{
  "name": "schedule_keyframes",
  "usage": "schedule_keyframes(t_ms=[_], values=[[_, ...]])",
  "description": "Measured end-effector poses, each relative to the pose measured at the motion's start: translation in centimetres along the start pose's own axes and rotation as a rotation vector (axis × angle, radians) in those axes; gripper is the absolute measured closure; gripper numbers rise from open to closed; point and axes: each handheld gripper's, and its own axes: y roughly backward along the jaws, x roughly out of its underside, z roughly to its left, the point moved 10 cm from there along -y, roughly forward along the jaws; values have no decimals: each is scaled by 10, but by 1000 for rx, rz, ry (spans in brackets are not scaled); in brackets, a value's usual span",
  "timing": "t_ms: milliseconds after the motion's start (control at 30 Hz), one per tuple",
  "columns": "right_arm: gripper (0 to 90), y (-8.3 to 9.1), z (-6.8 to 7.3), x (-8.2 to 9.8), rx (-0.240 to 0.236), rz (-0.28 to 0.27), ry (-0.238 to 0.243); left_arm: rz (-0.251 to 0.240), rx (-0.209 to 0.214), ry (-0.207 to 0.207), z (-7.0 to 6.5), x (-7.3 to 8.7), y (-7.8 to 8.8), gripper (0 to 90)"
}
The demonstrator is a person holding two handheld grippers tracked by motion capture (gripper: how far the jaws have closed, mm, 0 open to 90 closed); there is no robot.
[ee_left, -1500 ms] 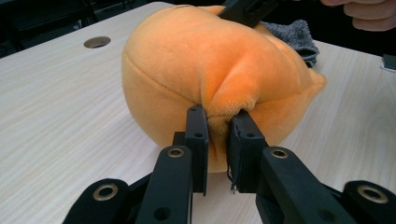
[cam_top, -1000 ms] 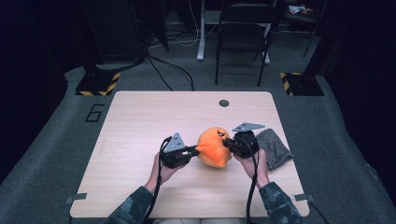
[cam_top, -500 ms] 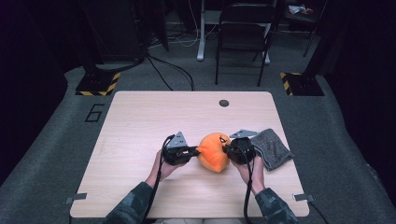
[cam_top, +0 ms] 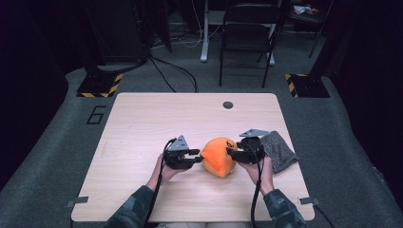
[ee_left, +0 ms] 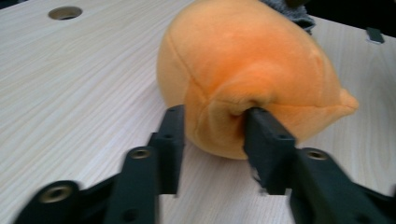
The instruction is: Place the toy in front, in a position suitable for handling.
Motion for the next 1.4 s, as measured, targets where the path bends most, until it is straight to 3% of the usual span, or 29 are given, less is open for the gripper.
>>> schedule_keyframes(t_ms=[67,200,333,400,600,733,800,1000,1167,1400], values=[[408,3,-4,-4,-13,-21,-6,0,-27,11,2,-1,3,482],[340,5,-16,-6,-11,-17,28,-32,-45,30,-2,-8,10,385],[298,0,-23,-6,-31,-7,45,-79,-76,49,-7,-18,16,356],[287,-4,-25,-5,-43,0,43,-80,-89,58,-12,-19,14,350],[300,-19,-25,2,-80,39,58,-18,-110,85,-22,-8,0,352],[393,-24,-25,7,-119,53,53,-3,-98,113,-25,-1,-7,493],[483,-26,-21,11,-155,66,41,-16,-110,120,-25,-2,-9,552],[714,-32,-12,17,-218,68,16,-16,-110,106,-26,3,-12,715],[852,-30,-13,15,-187,51,-2,-30,-96,88,-26,-1,-10,759],[873,-19,-11,6,-135,15,-11,-55,-71,75,-20,-13,1,771]])
